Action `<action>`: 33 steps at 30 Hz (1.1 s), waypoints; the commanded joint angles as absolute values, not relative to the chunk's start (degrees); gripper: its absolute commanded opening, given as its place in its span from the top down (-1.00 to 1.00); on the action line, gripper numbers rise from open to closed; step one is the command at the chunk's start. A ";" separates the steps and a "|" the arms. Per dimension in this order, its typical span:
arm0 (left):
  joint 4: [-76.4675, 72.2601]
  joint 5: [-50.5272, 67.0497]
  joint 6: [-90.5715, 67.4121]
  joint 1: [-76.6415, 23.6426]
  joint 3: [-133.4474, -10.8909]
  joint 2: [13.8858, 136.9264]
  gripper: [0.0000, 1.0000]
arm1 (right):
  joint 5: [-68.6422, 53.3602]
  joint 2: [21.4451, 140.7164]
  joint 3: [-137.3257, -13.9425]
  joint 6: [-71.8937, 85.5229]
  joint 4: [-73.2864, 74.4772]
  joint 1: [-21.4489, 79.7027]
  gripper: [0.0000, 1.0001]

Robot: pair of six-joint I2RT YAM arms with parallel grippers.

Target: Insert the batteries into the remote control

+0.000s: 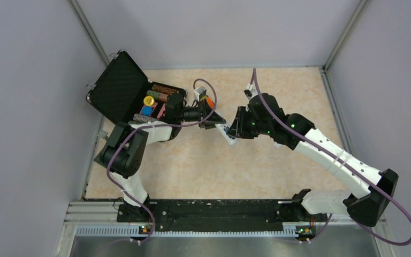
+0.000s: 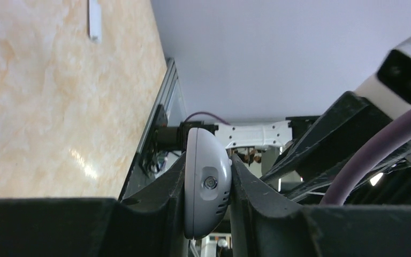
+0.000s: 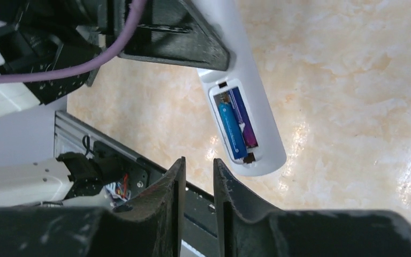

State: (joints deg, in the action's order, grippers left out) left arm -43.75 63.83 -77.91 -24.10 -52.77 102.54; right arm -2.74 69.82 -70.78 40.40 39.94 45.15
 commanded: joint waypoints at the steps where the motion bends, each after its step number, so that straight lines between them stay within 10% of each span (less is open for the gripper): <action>1: -57.23 55.46 -85.18 -24.21 -52.14 98.61 1.00 | 5.14 67.45 -72.64 47.21 39.79 44.98 0.56; 33: -58.88 45.61 -87.00 -24.52 -48.35 95.27 1.00 | 14.34 67.31 -73.08 55.80 37.95 44.16 0.77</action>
State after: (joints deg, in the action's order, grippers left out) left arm -53.98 46.00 -86.13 -24.27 -48.80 98.10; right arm 14.96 66.72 -72.86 55.07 39.00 44.77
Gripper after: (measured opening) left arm 0.319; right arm 0.099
